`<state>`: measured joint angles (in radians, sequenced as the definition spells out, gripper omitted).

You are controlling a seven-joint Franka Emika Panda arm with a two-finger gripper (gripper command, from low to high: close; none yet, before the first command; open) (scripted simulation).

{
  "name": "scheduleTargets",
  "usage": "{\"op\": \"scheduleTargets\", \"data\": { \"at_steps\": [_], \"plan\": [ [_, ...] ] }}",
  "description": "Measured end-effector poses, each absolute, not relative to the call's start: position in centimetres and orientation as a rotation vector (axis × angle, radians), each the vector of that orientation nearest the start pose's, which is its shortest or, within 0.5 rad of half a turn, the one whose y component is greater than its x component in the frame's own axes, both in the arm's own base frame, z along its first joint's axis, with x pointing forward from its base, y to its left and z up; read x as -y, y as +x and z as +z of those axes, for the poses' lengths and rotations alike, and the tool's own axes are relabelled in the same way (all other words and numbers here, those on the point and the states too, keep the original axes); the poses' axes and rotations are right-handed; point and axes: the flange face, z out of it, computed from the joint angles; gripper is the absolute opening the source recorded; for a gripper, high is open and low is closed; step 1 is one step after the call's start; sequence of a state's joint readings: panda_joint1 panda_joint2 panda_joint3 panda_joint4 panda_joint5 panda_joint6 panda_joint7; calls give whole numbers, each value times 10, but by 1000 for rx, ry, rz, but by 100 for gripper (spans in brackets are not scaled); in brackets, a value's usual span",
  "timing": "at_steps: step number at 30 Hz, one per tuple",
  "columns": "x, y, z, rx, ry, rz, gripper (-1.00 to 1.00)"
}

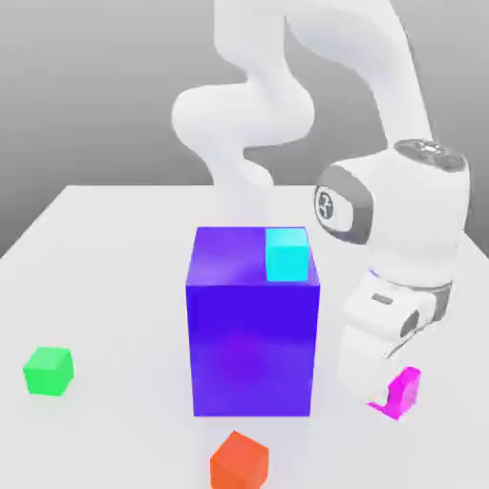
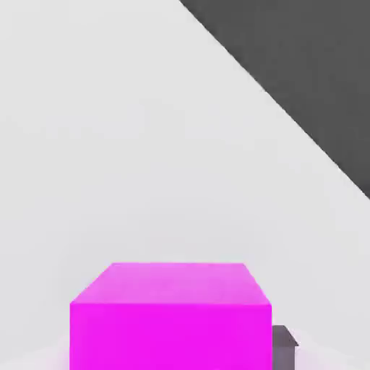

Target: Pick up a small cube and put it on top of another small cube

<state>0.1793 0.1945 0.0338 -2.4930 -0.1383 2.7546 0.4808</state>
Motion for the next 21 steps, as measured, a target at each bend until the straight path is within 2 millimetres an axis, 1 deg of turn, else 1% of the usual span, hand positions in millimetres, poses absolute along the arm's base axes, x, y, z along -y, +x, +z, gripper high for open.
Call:
{"op": "scheduleTargets", "data": {
  "at_steps": [2,4,6,9,11,12,13,14,15,16,17,18,21],
  "plan": [
    [-58,484,221,-383,-3153,-141,-100],
    [-9,489,225,-546,-3143,-143,-100],
    [41,487,229,-713,-3121,-139,-100],
    [115,471,235,-975,-3064,-128,-100],
    [165,452,240,-1156,-3007,-118,-100],
    [190,440,242,-1252,-2970,-111,-100],
    [216,423,244,-1362,-2918,-99,-100],
    [246,398,246,-1498,-2840,-80,-100],
    [276,366,247,-1648,-2739,-56,-100],
    [296,332,246,-1776,-2629,-29,-100],
    [303,316,241,-1832,-2570,-14,-100],
    [299,316,232,-1825,-2565,-8,-100],
    [296,315,201,-1828,-2554,-2,-100]
  ]
}}
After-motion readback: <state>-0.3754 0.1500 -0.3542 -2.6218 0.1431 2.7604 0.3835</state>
